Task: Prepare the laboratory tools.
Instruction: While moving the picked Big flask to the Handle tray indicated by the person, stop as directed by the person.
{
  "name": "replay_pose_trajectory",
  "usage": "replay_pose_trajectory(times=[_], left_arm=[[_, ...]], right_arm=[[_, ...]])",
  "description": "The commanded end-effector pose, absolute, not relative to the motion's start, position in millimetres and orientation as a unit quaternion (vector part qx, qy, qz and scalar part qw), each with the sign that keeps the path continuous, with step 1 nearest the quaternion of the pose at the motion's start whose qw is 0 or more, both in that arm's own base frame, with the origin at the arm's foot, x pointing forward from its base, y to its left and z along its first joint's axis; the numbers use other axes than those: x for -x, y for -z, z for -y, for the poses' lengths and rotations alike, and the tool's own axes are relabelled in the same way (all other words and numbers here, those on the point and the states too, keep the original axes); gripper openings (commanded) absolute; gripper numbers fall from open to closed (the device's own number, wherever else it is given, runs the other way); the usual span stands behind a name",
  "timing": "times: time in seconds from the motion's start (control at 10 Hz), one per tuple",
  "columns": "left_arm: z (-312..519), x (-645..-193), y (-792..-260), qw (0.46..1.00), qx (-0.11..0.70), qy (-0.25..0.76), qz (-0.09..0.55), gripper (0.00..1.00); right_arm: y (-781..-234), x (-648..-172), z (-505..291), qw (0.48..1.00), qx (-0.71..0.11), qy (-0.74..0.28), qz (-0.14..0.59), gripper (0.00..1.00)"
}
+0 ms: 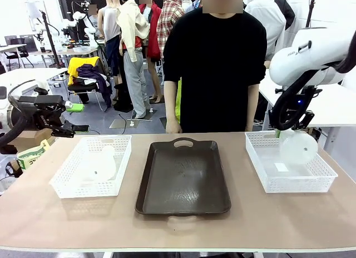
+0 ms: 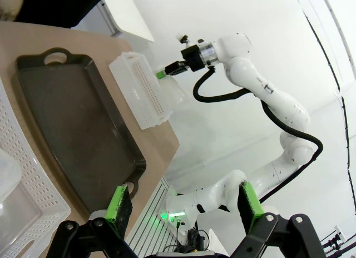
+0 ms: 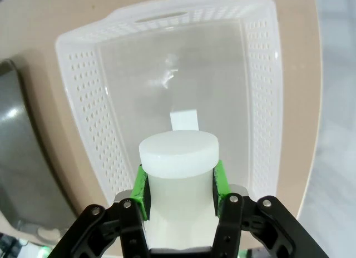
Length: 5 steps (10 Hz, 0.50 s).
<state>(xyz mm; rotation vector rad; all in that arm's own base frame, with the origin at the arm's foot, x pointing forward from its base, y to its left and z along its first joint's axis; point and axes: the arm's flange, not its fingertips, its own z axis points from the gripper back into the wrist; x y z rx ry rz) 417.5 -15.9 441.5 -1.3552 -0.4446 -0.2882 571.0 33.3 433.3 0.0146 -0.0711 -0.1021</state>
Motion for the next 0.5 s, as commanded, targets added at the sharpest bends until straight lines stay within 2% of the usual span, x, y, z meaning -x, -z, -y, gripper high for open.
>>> replay_pose_trajectory(times=[0.0, 0.1, 0.4], left_arm=[[13, -417, -443, 0.746, 0.62, 0.139, 0.2, 1.0], [13, -417, -443, 0.746, 0.62, 0.139, 0.2, 1.0], [13, -417, -443, 0.746, 0.62, 0.139, 0.2, 1.0]], right_arm=[[-442, -548, -32, 0.997, -0.014, 0.05, 0.055, 0.0], [-433, -571, -33, 0.998, -0.007, 0.051, 0.036, 0.0], [-433, -571, -33, 0.998, -0.007, 0.051, 0.036, 0.0]])
